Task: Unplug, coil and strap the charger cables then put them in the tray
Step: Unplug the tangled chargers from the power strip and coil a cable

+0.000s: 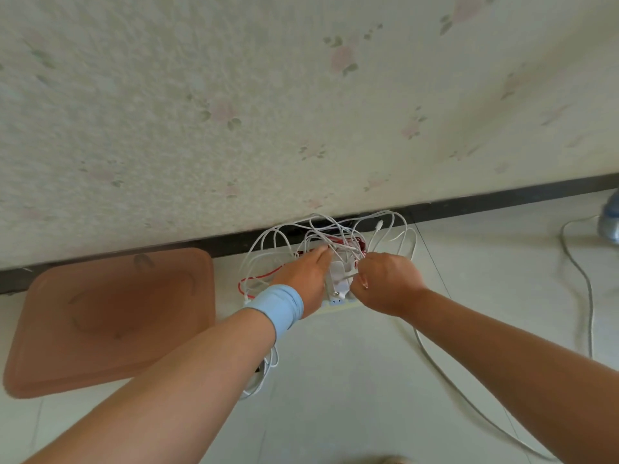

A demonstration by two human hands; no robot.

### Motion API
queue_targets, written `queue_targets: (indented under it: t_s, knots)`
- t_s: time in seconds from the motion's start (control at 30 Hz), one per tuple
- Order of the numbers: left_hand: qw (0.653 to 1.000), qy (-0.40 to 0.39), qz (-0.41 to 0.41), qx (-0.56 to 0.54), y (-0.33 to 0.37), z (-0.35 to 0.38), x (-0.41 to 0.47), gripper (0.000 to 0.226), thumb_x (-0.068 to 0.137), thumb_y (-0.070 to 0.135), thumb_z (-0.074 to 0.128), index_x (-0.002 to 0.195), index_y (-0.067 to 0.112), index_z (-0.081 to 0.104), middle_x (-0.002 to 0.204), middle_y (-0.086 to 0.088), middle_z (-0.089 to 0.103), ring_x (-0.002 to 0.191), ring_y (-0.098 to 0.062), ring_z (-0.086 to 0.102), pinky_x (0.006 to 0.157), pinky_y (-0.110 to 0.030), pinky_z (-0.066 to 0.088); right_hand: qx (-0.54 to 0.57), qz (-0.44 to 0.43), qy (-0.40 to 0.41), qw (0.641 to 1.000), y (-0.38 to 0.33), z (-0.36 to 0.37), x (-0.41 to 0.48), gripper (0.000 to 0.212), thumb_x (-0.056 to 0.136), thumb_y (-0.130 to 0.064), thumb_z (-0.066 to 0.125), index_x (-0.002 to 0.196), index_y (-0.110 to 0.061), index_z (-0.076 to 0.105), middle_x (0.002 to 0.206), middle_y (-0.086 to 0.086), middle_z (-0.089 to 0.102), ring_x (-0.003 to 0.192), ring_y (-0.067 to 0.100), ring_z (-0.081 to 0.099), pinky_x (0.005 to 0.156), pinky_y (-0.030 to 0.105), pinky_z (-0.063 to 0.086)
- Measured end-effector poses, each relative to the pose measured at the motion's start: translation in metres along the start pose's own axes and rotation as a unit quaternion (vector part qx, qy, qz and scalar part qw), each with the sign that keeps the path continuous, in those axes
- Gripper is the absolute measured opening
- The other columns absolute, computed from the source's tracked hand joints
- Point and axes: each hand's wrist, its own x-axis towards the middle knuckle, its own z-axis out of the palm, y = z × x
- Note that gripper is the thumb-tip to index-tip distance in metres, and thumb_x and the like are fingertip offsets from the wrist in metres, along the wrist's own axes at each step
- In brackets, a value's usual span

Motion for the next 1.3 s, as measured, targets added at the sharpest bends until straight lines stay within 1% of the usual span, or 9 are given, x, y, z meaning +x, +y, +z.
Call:
queue_targets:
  t_s: [0.17, 0.3, 0.5, 0.57, 0.7, 0.8, 0.97, 1.07, 1.3]
  knots:
    - [0.998, -0.023, -0.009, -0.052, -0.001, -0.004, 0.012, 0.066, 0.095, 0.009, 0.049, 0.155, 0.019, 0.023, 0.162, 0.003, 0.018, 0.146, -0.020, 0.025, 0.116, -0.033, 0.028, -0.019, 0.085, -0.067, 0.994, -0.004, -0.002, 0.000, 0.026, 0.098, -0.032, 0.043, 0.084, -0.018, 0.059, 0.096, 0.005, 0.067, 0.082, 0.025, 0.057, 0.068, 0.028, 0.044]
    - [0.994, -0.073, -0.025, -0.073, -0.003, -0.007, 0.014, 0.071, 0.086, 0.010, 0.061, 0.149, 0.027, 0.035, 0.155, 0.003, 0.035, 0.137, -0.022, 0.042, 0.109, -0.036, 0.040, 0.053, 0.102, -0.019, 0.993, -0.008, 0.018, -0.007, 0.026, 0.095, -0.029, 0.051, 0.110, -0.015, 0.066, 0.112, 0.005, 0.065, 0.098, 0.028, 0.065, 0.074, 0.032, 0.050]
    - [0.996, -0.060, -0.025, -0.055, -0.006, -0.002, 0.011, 0.062, 0.081, 0.042, 0.069, 0.137, 0.026, 0.045, 0.139, 0.004, 0.053, 0.121, -0.022, 0.056, 0.096, -0.038, 0.049, 0.149, 0.023, -0.074, 0.986, -0.012, 0.032, -0.011, 0.088, 0.084, -0.010, 0.067, 0.158, -0.018, 0.020, 0.149, 0.005, 0.036, 0.135, 0.028, 0.041, 0.105, 0.042, 0.046]
    - [0.997, -0.044, -0.036, -0.058, -0.007, 0.001, 0.011, 0.058, 0.083, 0.041, 0.069, 0.134, 0.024, 0.047, 0.137, 0.002, 0.055, 0.119, -0.022, 0.057, 0.095, -0.039, 0.050, 0.140, 0.019, -0.079, 0.987, -0.017, 0.036, -0.006, 0.088, 0.084, -0.003, 0.064, 0.158, -0.014, 0.018, 0.152, 0.006, 0.035, 0.139, 0.027, 0.036, 0.111, 0.039, 0.040]
    - [0.999, -0.006, -0.037, -0.039, -0.004, 0.010, 0.006, 0.049, 0.087, 0.029, 0.066, 0.132, 0.027, 0.049, 0.129, 0.000, 0.060, 0.111, -0.024, 0.061, 0.088, -0.039, 0.053, 0.176, 0.042, -0.010, 0.983, -0.021, 0.037, 0.005, 0.052, 0.079, 0.003, 0.064, 0.125, -0.010, 0.042, 0.114, 0.005, 0.054, 0.109, 0.030, 0.056, 0.087, 0.034, 0.044]
    - [0.995, 0.018, -0.039, -0.093, -0.002, 0.014, 0.006, 0.060, 0.085, 0.032, 0.065, 0.140, 0.028, 0.040, 0.142, 0.002, 0.050, 0.121, -0.023, 0.056, 0.094, -0.041, 0.051, 0.193, 0.056, 0.007, 0.980, -0.016, 0.045, 0.005, 0.044, 0.080, -0.001, 0.070, 0.114, -0.013, 0.044, 0.112, 0.004, 0.057, 0.110, 0.026, 0.054, 0.090, 0.033, 0.045]
    - [0.993, -0.012, -0.028, -0.116, 0.005, 0.018, 0.013, 0.069, 0.079, 0.029, 0.070, 0.141, 0.025, 0.039, 0.145, 0.002, 0.043, 0.131, -0.020, 0.045, 0.104, -0.038, 0.044, 0.120, 0.026, 0.014, 0.992, -0.011, 0.060, -0.005, 0.062, 0.078, 0.010, 0.060, 0.138, -0.007, 0.051, 0.135, 0.010, 0.057, 0.131, 0.031, 0.048, 0.104, 0.045, 0.047]
    - [0.990, -0.007, -0.055, -0.130, 0.013, 0.018, 0.017, 0.070, 0.077, 0.031, 0.077, 0.136, 0.021, 0.041, 0.140, -0.002, 0.048, 0.124, -0.023, 0.052, 0.100, -0.039, 0.046, 0.096, 0.023, -0.013, 0.995, -0.011, 0.056, -0.006, 0.075, 0.089, 0.004, 0.055, 0.158, -0.014, 0.029, 0.153, 0.009, 0.047, 0.141, 0.031, 0.044, 0.107, 0.042, 0.045]
    - [0.993, -0.023, -0.059, -0.104, 0.017, 0.014, 0.025, 0.062, 0.076, 0.030, 0.079, 0.129, 0.018, 0.047, 0.128, -0.006, 0.059, 0.117, -0.028, 0.058, 0.094, -0.038, 0.048, 0.104, 0.077, -0.043, 0.991, -0.013, 0.058, -0.008, 0.069, 0.100, -0.005, 0.049, 0.160, -0.020, 0.020, 0.169, -0.001, 0.016, 0.147, 0.023, 0.037, 0.110, 0.043, 0.042]
